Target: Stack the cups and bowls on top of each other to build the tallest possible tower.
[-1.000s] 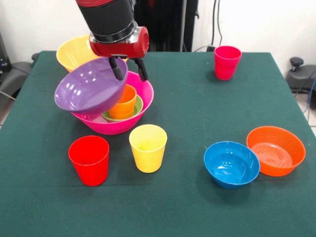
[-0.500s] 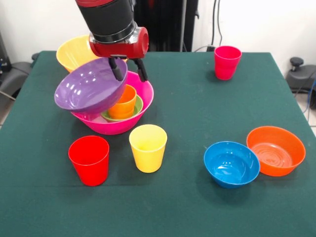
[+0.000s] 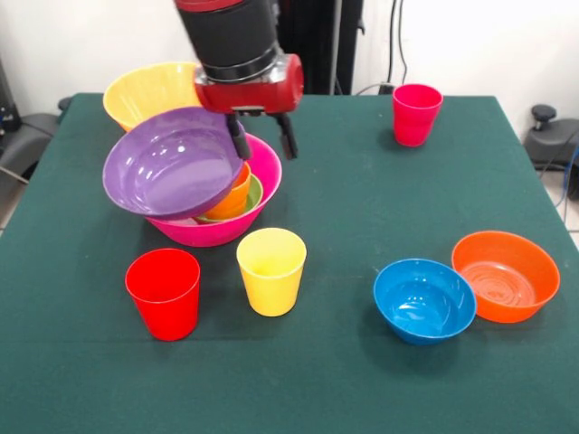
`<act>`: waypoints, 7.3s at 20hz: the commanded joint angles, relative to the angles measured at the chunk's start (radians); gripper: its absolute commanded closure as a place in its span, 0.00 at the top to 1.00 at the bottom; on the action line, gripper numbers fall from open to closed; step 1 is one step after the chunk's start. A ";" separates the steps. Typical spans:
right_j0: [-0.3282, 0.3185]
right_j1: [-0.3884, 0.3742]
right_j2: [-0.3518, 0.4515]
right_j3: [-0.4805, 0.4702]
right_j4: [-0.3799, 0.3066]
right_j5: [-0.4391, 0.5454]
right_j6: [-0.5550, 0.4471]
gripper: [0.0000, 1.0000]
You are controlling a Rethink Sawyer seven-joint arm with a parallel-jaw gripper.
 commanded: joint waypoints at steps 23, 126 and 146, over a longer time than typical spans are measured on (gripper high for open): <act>0.060 -0.106 -0.040 0.061 0.046 0.069 -0.043 1.00; 0.025 -0.072 -0.113 0.287 -0.028 -0.245 0.051 1.00; 0.065 -0.099 -0.177 0.379 -0.002 -0.337 0.091 1.00</act>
